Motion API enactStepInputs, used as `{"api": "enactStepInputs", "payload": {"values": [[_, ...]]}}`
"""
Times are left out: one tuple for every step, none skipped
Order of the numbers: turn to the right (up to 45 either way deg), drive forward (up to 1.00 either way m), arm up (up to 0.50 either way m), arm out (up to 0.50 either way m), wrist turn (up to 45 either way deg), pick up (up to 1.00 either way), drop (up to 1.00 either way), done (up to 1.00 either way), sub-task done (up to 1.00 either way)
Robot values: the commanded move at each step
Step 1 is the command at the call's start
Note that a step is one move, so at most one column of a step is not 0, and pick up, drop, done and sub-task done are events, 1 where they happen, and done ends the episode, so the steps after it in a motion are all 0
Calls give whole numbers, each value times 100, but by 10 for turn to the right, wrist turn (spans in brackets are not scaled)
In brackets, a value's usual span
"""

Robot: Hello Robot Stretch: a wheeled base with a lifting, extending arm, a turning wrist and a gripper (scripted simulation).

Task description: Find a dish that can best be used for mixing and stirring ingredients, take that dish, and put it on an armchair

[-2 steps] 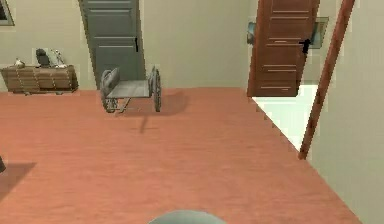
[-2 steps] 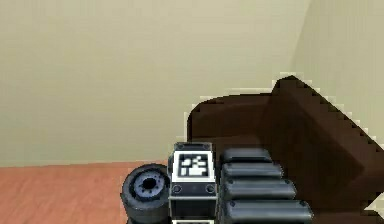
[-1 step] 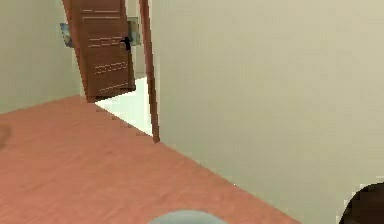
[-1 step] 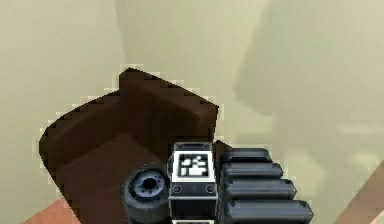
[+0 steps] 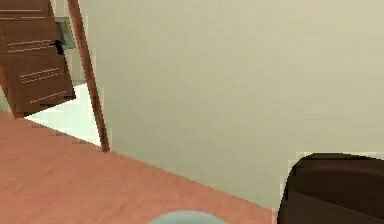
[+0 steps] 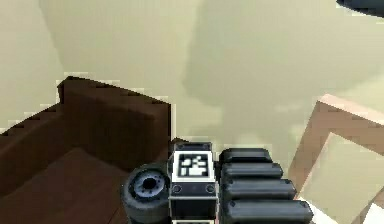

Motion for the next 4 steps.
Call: {"api": "enactStepInputs", "payload": {"values": [[-450, 0, 0, 0, 0, 0, 0, 0, 0], [-450, 0, 0, 0, 0, 0, 0, 0, 0], [-60, 0, 0, 0, 0, 0, 0, 0, 0], [450, 0, 0, 0, 0, 0, 0, 0, 0]]}}
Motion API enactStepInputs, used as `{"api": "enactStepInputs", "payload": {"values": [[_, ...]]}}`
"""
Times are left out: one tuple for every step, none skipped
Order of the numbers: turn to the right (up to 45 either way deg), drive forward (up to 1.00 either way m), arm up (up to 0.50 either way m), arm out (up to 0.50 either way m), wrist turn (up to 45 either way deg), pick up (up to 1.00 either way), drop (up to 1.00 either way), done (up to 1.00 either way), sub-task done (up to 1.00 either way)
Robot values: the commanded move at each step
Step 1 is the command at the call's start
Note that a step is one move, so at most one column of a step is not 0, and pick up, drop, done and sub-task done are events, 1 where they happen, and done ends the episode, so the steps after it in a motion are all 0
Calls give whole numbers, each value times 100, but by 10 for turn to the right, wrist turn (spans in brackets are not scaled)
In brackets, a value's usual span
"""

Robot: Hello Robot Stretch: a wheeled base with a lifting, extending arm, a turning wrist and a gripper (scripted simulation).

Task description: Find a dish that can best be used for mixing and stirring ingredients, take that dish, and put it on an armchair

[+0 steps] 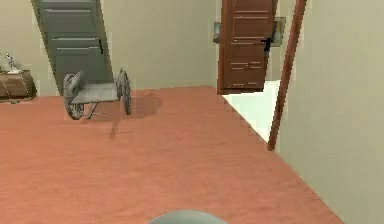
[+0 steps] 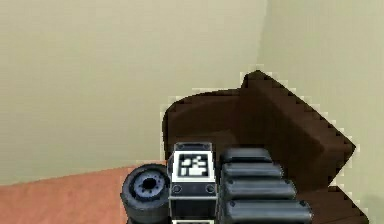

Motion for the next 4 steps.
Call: {"api": "enactStepInputs", "payload": {"values": [[360, 0, 0, 0, 0, 0, 0, 0, 0], [0, 0, 0, 48, 0, 0, 0, 0, 0], [0, 0, 0, 0, 390, 0, 0, 0, 0], [0, 0, -34, 0, 0, 0, 0, 0, 0]]}}
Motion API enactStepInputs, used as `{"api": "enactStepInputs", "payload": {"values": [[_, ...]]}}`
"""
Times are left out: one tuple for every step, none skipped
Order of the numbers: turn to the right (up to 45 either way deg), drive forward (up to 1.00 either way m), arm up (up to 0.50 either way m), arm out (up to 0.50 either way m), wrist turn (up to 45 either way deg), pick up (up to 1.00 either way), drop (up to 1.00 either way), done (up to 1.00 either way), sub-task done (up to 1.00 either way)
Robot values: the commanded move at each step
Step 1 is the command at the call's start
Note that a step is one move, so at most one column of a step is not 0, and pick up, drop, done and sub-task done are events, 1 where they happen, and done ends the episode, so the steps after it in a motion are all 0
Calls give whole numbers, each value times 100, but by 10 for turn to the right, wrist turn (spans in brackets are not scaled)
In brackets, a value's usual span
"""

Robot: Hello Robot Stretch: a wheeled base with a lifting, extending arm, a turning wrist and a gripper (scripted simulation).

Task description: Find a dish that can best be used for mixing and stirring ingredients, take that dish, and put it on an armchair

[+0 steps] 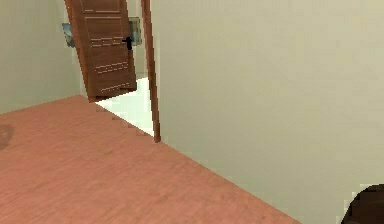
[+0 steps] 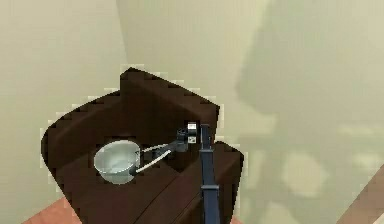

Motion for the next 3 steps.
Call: {"api": "enactStepInputs", "payload": {"values": [[0, 0, -32, 0, 0, 0, 0, 0, 0], [0, 0, 0, 0, 0, 0, 100, 0, 0], [0, 0, 10, 0, 0, 0, 0, 0, 0]]}}
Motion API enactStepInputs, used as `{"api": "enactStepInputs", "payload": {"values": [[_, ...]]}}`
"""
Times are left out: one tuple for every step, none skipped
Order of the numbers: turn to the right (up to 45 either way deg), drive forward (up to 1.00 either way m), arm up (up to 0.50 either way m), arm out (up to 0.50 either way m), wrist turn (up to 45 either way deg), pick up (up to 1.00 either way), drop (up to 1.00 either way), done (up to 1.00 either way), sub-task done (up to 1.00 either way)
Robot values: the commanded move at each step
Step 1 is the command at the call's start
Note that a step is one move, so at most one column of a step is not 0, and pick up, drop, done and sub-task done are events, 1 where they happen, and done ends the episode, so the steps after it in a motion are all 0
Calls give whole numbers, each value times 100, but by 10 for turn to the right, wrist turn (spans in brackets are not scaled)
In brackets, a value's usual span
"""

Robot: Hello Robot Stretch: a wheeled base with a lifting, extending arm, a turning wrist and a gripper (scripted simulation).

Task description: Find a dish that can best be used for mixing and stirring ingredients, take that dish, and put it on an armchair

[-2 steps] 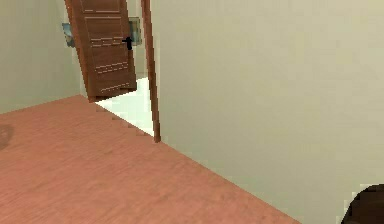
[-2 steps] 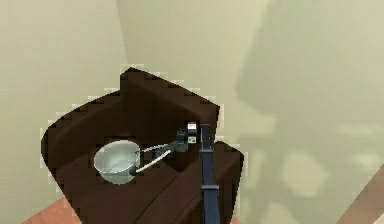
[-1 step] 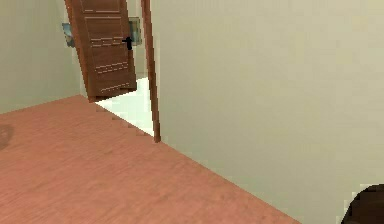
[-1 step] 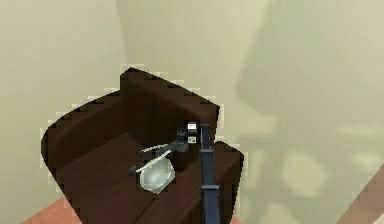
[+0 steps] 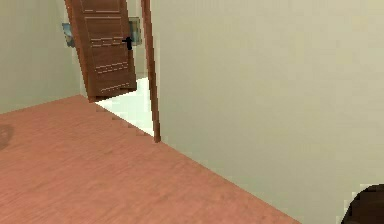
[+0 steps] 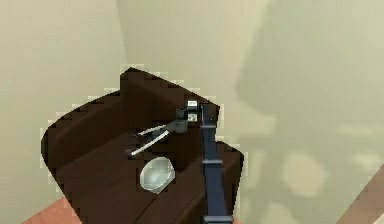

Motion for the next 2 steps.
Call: {"api": "enactStepInputs", "payload": {"values": [[0, 0, 0, -8, 0, 0, 0, 0, 0], [0, 0, 0, 0, 0, 0, 0, 100, 0]]}}
